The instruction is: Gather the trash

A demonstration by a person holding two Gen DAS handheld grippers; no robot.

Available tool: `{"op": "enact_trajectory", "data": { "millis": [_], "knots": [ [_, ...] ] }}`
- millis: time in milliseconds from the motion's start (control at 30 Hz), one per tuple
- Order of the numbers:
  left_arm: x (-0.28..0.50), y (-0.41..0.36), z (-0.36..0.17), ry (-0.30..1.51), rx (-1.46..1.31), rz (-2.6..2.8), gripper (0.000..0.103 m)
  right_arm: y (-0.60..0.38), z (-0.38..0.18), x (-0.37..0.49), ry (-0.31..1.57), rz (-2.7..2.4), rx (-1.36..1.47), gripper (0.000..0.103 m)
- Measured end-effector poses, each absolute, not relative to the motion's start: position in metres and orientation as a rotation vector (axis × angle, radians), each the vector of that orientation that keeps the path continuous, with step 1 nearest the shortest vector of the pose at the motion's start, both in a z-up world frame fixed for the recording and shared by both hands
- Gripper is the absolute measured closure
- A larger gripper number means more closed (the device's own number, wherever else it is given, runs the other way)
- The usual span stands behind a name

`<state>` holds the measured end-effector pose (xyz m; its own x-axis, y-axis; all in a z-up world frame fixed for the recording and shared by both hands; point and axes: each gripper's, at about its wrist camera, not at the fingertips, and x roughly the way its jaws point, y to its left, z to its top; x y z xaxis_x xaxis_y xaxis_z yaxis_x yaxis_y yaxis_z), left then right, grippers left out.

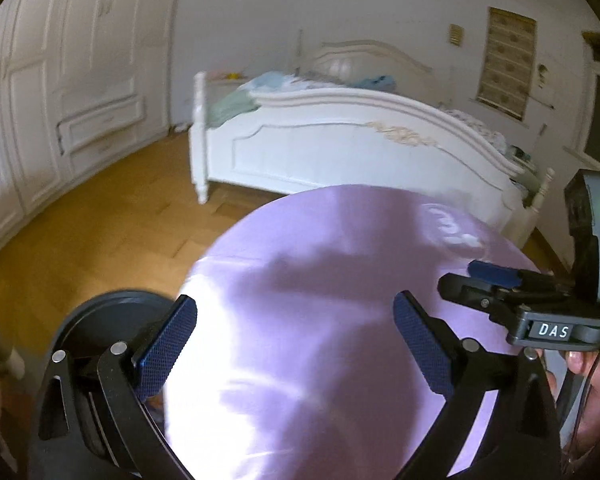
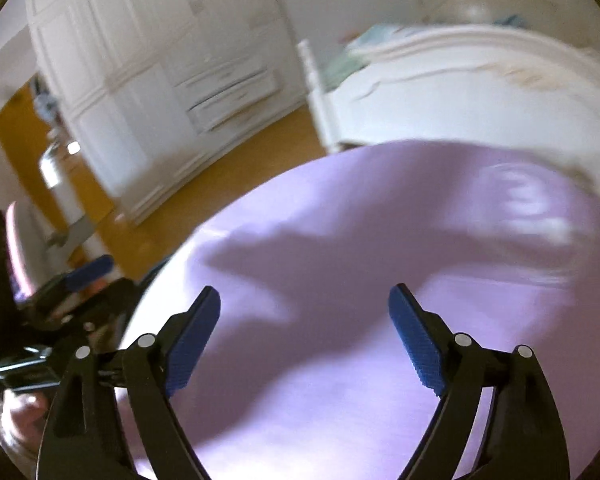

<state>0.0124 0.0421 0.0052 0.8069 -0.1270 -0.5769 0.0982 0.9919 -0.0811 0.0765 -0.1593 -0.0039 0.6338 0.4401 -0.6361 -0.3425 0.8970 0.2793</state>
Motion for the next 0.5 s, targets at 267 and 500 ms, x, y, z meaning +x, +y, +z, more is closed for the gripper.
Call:
{"op": "enact_trajectory", "data": {
  "millis": [267,500],
  "knots": [
    [0.024,-0.023,-0.003,0.591,0.006,-0.152,0.006,-0.235,-0.009,0.057,0.639,0.175,0.104,0.008],
    [0.041,-0.038,-0.016,0.633,0.016,-0.122,0.006,-0.260,-0.021,0.051,0.571,0.025,0.133,0.005]
  ]
}}
